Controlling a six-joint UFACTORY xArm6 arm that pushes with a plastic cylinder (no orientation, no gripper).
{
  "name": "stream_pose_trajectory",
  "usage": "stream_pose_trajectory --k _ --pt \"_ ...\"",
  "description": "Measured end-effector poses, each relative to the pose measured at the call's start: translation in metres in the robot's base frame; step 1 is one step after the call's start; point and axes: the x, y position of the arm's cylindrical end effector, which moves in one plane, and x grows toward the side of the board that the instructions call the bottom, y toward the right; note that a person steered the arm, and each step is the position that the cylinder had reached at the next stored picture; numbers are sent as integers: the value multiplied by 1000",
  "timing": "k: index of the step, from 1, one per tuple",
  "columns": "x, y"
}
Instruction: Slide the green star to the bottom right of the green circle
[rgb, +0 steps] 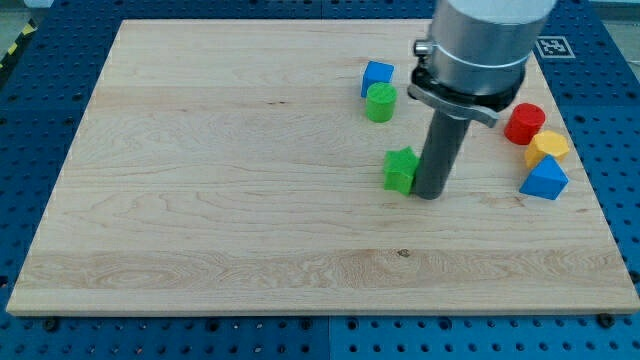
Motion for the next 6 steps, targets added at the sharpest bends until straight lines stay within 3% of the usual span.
stream_pose_trajectory --k 4,6 --pt "-1 -82" --pt "-37 -59"
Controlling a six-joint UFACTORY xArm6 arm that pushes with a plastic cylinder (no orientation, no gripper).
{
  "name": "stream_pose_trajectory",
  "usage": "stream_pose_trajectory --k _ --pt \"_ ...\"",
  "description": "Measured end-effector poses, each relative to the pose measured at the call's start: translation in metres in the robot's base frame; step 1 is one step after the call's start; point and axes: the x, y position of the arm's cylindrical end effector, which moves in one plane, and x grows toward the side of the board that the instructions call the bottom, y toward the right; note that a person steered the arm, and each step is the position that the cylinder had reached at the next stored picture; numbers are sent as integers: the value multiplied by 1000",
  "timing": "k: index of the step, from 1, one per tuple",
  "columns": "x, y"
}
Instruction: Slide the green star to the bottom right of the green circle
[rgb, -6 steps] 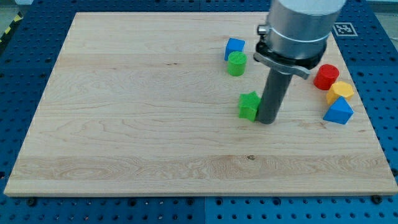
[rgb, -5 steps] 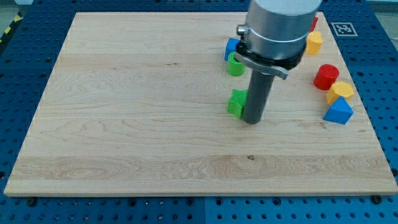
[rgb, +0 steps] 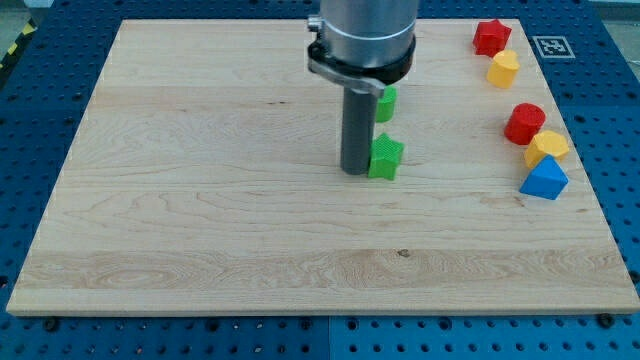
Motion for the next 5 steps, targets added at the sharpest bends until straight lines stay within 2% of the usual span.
stream_pose_trajectory --k 2,3,5 --pt "11 10" --pt "45 22" --pt "46 34"
